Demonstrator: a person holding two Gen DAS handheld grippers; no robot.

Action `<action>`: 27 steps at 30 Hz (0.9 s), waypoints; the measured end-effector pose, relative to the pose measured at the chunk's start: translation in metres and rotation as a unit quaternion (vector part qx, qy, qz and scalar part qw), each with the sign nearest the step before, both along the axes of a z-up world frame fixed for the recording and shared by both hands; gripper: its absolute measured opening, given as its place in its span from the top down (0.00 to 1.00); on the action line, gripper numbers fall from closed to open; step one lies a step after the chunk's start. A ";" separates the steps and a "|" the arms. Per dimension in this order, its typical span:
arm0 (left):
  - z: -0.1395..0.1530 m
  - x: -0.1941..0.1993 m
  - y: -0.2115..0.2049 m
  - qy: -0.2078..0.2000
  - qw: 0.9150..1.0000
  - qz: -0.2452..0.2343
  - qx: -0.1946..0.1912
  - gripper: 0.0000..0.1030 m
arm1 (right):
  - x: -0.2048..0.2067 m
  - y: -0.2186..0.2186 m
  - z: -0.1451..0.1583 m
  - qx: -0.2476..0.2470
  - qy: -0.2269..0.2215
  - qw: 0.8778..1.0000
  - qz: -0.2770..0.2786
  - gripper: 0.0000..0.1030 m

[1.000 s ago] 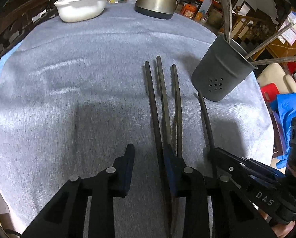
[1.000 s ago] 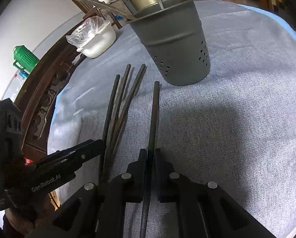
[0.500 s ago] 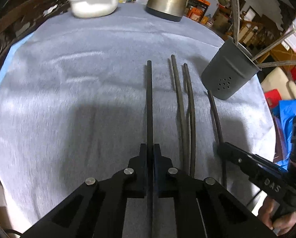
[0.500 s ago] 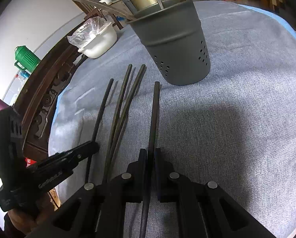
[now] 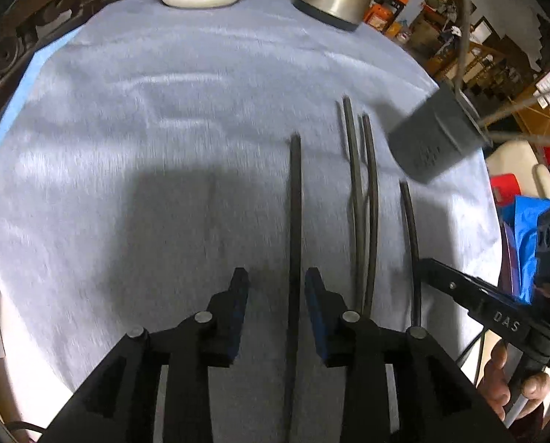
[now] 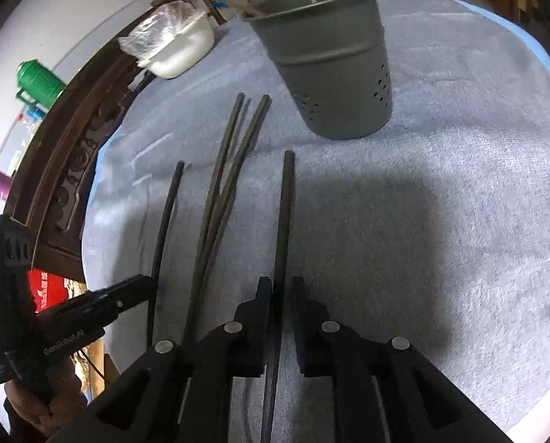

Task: Organize utensils
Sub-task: 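Lift the held chopsticks off the cloth with both grippers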

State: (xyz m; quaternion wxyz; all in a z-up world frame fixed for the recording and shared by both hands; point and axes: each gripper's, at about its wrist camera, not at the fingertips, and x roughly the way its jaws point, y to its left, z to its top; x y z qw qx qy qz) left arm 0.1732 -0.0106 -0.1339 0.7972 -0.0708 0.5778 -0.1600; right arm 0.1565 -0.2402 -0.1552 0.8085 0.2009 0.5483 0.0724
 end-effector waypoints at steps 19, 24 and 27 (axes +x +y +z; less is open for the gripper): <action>-0.013 0.084 -0.031 -0.007 0.999 0.012 0.030 0.68 | 0.057 0.011 0.004 -0.082 -0.011 0.996 -0.041 0.73; -0.014 0.085 -0.044 -0.025 0.998 -0.004 0.060 0.71 | 0.061 0.022 0.005 -0.122 -0.005 0.992 -0.028 0.91; -0.016 0.082 -0.045 -0.018 0.999 -0.015 0.046 0.92 | 0.061 0.026 0.004 -0.121 -0.007 0.992 -0.026 0.92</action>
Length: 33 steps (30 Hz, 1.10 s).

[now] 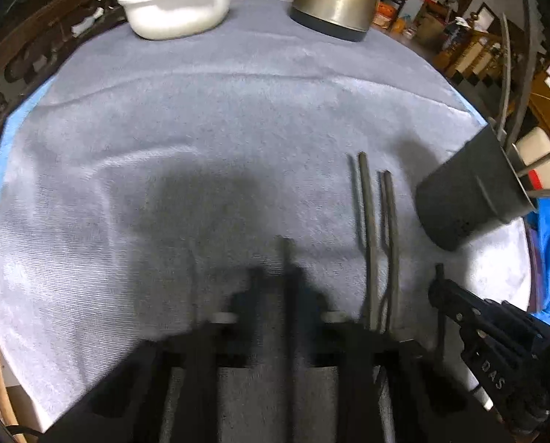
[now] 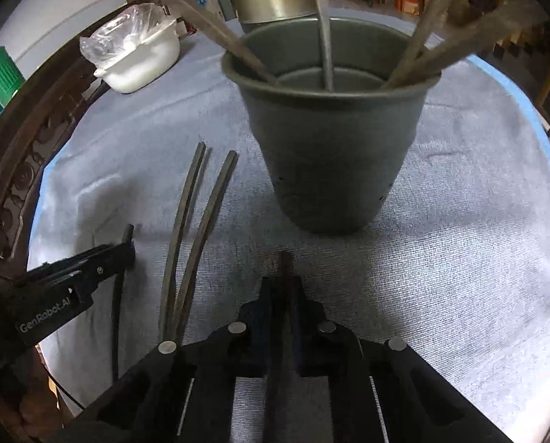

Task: Organize utensils
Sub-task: 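Lift the held chopsticks off the cloth with both grippers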

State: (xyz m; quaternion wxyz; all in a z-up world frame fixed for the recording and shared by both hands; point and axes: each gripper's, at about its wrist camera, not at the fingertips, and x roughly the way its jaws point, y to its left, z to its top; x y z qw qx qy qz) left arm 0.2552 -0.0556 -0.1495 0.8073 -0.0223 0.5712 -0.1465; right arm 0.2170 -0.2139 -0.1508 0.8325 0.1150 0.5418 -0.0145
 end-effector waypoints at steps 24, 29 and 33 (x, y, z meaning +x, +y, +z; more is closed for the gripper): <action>0.006 -0.038 0.011 -0.002 0.999 -0.024 0.027 0.83 | -0.020 -0.008 -0.002 0.015 0.063 0.997 0.028 0.90; 0.004 -0.021 0.015 0.009 1.000 -0.014 0.001 0.93 | -0.016 0.005 -0.002 -0.018 0.050 0.997 0.052 0.92; 0.020 -0.021 0.027 -0.015 1.000 0.011 -0.017 0.94 | -0.014 0.003 0.003 0.004 0.032 0.998 0.051 0.93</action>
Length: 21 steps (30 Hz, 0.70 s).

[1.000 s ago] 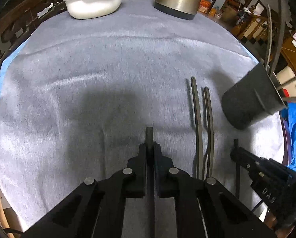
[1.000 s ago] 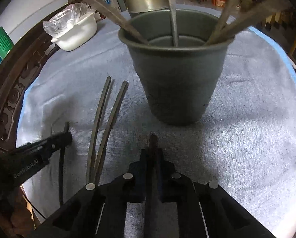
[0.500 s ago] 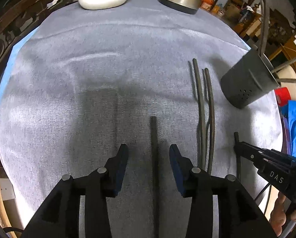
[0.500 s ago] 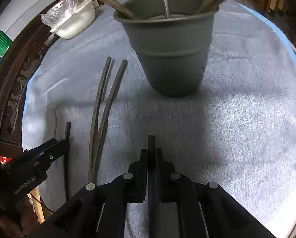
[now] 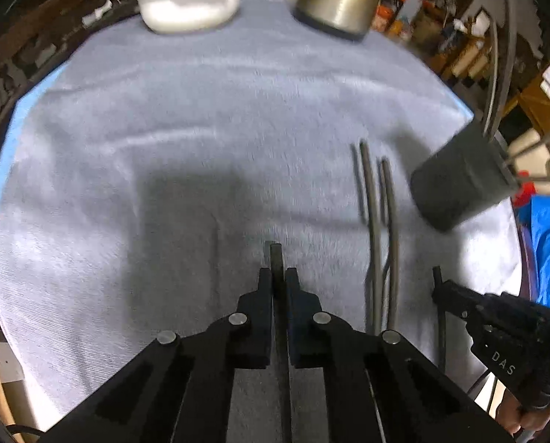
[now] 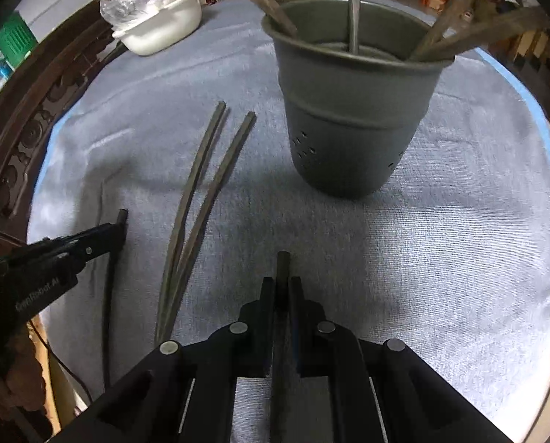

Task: Organize utensils
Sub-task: 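Lift the held chopsticks off the cloth with both grippers, then carry the chopsticks over the grey holder cup and lower them in with both grippers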

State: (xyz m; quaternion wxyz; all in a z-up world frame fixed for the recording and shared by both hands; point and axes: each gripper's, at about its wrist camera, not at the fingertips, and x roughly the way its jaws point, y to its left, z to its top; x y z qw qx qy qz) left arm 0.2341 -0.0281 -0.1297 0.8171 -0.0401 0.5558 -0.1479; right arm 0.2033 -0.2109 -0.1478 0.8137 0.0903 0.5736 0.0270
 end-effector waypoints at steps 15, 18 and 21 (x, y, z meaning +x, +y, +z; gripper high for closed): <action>0.140 -0.033 0.015 -0.229 0.971 0.057 -0.029 0.94 | -0.034 -0.014 0.109 0.079 -0.244 0.966 -0.026 0.93; 0.153 -0.044 0.014 -0.254 0.965 0.062 -0.021 0.94 | -0.046 -0.013 0.120 0.081 -0.278 0.957 -0.029 0.93; 0.160 -0.051 0.012 -0.262 0.963 0.063 -0.013 0.94 | -0.051 -0.013 0.125 0.083 -0.295 0.951 -0.032 0.93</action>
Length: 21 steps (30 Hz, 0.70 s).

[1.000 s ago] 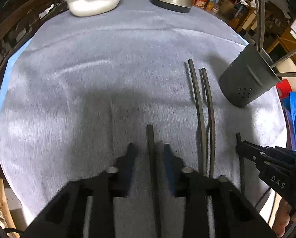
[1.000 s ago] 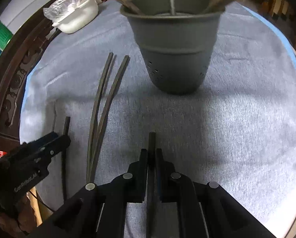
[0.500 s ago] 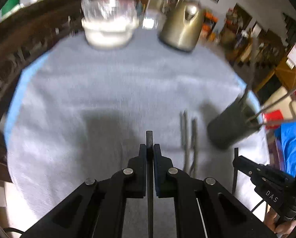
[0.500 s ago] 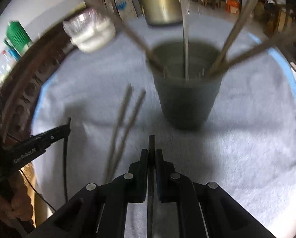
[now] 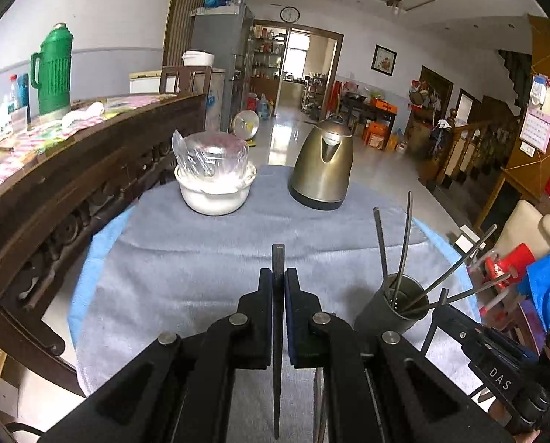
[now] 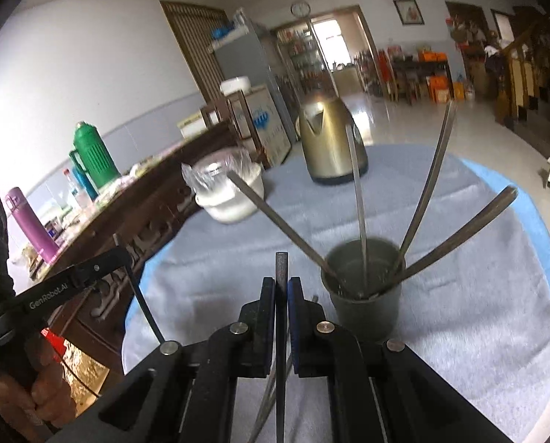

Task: Organize utensils
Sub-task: 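Carry the chopsticks over the grey holder cup and lower them in with both grippers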

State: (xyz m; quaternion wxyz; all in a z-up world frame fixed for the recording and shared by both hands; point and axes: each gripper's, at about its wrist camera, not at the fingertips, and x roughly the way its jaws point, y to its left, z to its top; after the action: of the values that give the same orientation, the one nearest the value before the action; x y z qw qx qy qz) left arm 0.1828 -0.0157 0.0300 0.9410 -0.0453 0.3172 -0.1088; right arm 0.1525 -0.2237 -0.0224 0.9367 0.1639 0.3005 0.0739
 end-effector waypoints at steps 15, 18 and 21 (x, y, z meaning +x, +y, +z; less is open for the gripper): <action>0.014 -0.015 -0.017 -0.022 0.999 0.002 0.030 0.94 | -0.018 -0.010 0.010 0.003 -0.024 1.000 -0.004 0.93; 0.015 -0.016 -0.020 -0.021 0.999 0.001 0.032 0.94 | -0.021 -0.016 0.013 0.009 -0.031 0.999 -0.005 0.93; 0.016 -0.017 -0.023 -0.020 0.999 -0.002 0.032 0.94 | -0.025 -0.020 0.015 0.013 -0.038 0.999 -0.005 0.93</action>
State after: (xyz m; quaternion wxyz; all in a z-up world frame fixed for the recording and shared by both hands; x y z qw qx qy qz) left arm 0.1661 -0.0391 0.0461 0.9479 -0.0121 0.3017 -0.1015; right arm 0.1279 -0.2435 -0.0072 0.9456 0.1746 0.2629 0.0788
